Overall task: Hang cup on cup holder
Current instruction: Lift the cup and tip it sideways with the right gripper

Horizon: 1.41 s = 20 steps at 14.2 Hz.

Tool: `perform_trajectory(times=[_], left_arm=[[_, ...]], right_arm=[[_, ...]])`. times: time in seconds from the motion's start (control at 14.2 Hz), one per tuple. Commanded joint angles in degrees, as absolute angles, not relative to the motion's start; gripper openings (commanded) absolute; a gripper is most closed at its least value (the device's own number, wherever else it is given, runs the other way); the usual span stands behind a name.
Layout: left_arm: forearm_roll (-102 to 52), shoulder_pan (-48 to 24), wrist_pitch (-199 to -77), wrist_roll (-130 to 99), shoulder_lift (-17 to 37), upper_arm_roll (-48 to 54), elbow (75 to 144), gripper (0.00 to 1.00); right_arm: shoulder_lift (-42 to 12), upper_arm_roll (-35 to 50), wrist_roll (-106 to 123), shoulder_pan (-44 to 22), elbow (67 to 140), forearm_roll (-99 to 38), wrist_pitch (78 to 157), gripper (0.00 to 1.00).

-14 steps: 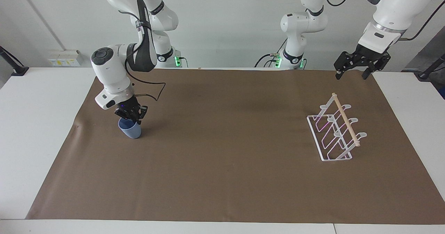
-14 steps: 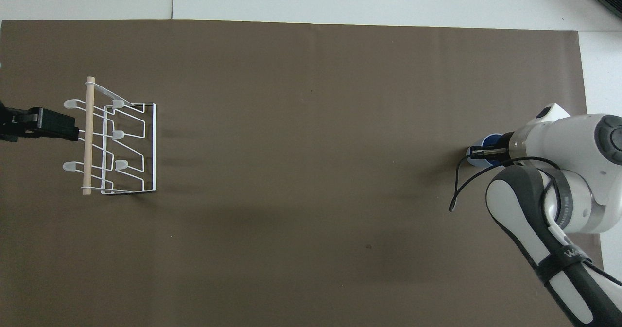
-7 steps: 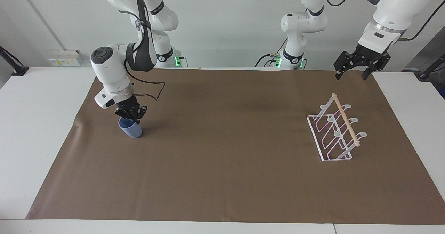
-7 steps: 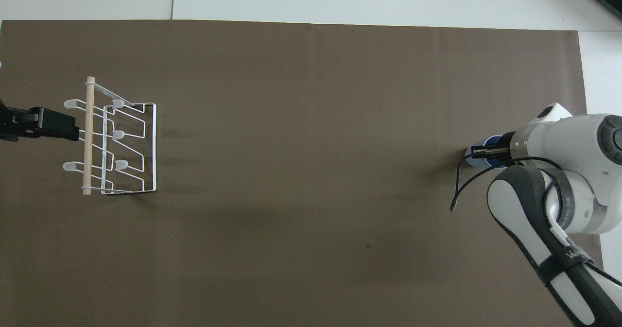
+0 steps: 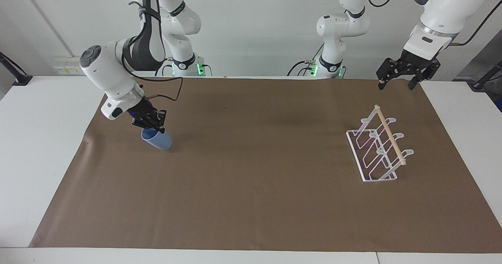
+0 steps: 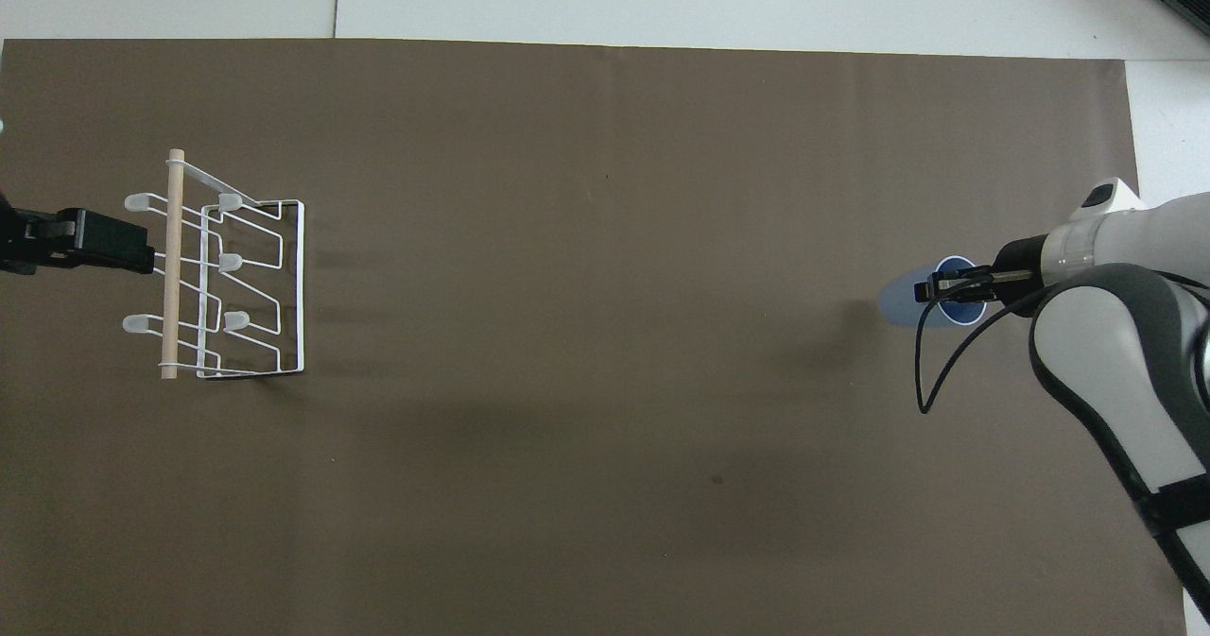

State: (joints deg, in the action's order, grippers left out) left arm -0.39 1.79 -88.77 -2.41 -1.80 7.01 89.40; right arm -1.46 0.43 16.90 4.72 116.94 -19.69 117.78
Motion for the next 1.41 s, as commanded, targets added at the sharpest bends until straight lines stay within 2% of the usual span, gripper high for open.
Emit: perform_trajectory(times=[0.0,0.21,0.7,0.84,1.12,1.34], left_arm=[[0.35,1.23,-90.0,-2.9,-3.25,6.68,91.14,1.0],[-2.35,1.84,-89.65,-5.43,-3.08,6.51,90.97,1.0],[-22.39,6.67,-88.86,-18.44,-4.12,6.42,92.89,1.0],[-28.27,8.16,-89.12,-21.61,-5.61,6.33,95.87,1.0],[-41.72,9.84,-89.21,-30.83,-11.94,6.33,107.46,1.0],[-50.68,11.41,-90.44,-36.1,-15.11,6.24,113.45,1.0]], right_arm=[[-0.35,-0.09,18.72,4.66,112.43,-23.8,109.37,0.0],[0.26,-0.09,18.72,4.66,108.38,-31.62,101.36,0.0],[3.69,1.31,17.93,3.44,107.93,-50.43,95.54,0.0],[3.87,1.75,16.45,2.12,108.02,-53.86,95.28,0.0],[5.01,7.1,8.11,2.37,108.02,-64.57,96.76,0.0],[6.24,11.06,4.41,2.37,108.02,-69.07,101.94,0.0]])
